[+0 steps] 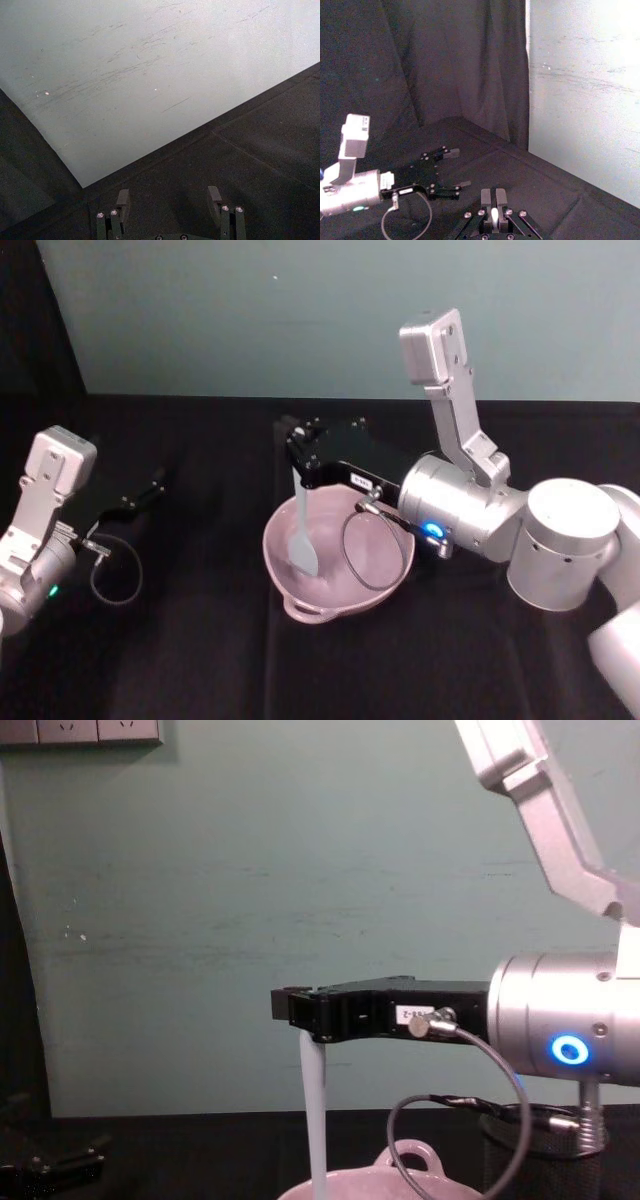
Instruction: Use the one hand to pick up the spoon and stir the clear water in the bowl.
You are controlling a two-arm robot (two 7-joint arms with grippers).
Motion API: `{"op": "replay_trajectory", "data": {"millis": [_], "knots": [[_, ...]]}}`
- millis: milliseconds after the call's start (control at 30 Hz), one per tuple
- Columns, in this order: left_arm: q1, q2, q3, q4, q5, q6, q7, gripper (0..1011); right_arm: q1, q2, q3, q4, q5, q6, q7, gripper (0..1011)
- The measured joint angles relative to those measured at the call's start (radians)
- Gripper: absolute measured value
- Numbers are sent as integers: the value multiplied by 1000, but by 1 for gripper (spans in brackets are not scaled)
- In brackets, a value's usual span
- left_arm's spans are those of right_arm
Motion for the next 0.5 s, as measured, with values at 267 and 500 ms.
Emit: {"op": "replay_trajectory", "data": {"millis": [267,500], "knots": [[0,0,0,0,0,0,0,1011,44,-52,20,111,38,-29,11,65],[0,0,0,0,0,0,0,1011,89,-76,53,214,62,-53,-3,65]]}}
